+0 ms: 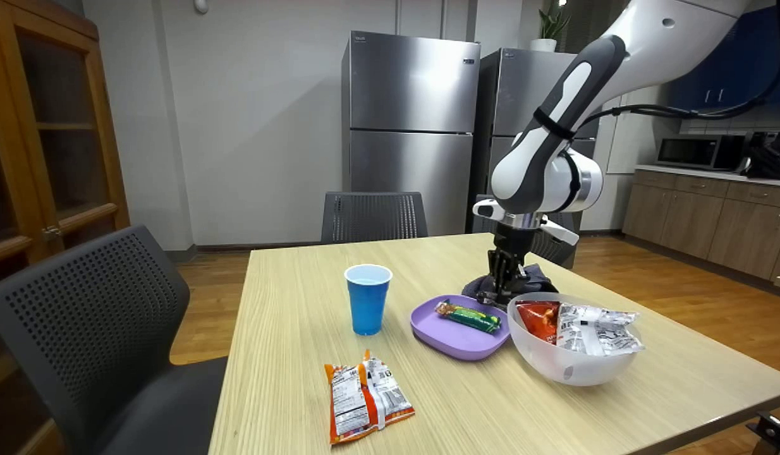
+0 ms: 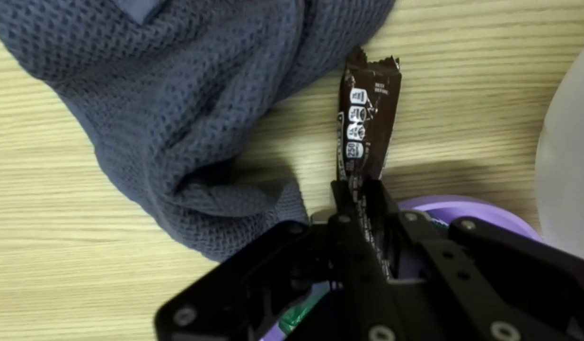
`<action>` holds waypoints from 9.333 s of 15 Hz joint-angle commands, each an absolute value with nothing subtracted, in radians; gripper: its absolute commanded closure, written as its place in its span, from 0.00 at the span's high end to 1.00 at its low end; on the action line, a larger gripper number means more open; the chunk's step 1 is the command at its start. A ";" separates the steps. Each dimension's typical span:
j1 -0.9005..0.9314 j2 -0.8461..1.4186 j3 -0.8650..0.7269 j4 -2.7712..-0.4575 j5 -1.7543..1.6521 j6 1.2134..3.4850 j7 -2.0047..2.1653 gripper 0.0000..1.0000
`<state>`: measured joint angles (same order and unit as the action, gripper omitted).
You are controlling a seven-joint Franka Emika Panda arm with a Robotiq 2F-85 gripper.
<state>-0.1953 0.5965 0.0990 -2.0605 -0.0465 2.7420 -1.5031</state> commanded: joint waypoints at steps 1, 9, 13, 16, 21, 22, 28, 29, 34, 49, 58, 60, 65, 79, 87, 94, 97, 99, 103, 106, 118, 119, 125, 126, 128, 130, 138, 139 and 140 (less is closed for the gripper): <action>-0.199 0.573 0.089 -2.060 -0.071 2.718 -1.486 0.03; -0.189 0.507 0.068 -2.079 -0.065 2.692 -1.455 0.03; -0.164 0.463 0.067 -2.077 -0.057 2.614 -1.392 0.03; -0.136 0.437 0.069 -2.071 -0.054 2.542 -1.327 0.03; -0.077 0.428 0.073 -2.038 -0.051 2.423 -1.187 0.03; -0.063 0.433 0.071 -2.026 -0.055 2.395 -1.149 0.03; -0.030 0.455 0.080 -1.959 -0.037 2.222 -0.973 0.03; -0.032 0.461 0.084 -1.947 -0.030 2.200 -0.954 0.03; -0.037 0.486 0.095 -1.923 -0.008 2.219 -0.907 0.03; -0.033 0.581 0.131 -1.818 0.016 2.245 -0.794 0.03; -0.056 0.563 0.140 -1.839 0.024 2.278 -0.805 0.88; -0.069 0.534 0.135 -1.867 0.013 2.280 -0.827 1.00; -0.063 0.568 0.129 -1.836 0.005 2.272 -0.806 1.00; -0.063 0.567 0.129 -1.838 0.005 2.272 -0.806 1.00; -0.067 0.550 0.133 -1.860 0.011 2.287 -0.813 1.00; -0.058 0.471 0.125 -1.976 0.001 2.373 -0.773 1.00; -0.051 0.426 0.125 -2.029 0.009 2.429 -0.723 1.00; -0.038 0.390 0.127 -2.066 0.010 2.450 -0.673 1.00; -0.006 0.335 0.136 -2.104 0.012 2.435 -0.565 1.00; 0.014 0.292 0.146 -2.138 0.007 2.426 -0.505 1.00; 0.048 0.285 0.244 -2.192 0.137 2.394 -0.508 1.00; 0.054 0.288 0.248 -2.193 0.140 2.393 -0.506 1.00; 0.103 0.342 0.255 -2.179 0.066 2.426 -0.520 1.00; 0.112 0.350 0.256 -2.180 0.046 2.436 -0.526 1.00; 0.127 0.367 0.259 -2.178 0.006 2.445 -0.539 1.00; 0.141 0.379 0.262 -2.180 -0.043 2.459 -0.552 1.00; 0.160 0.411 0.263 -2.183 -0.192 2.544 -0.576 1.00; 0.160 0.415 0.263 -2.183 -0.195 2.546 -0.576 1.00; 0.160 0.417 0.263 -2.183 -0.195 2.546 -0.576 1.00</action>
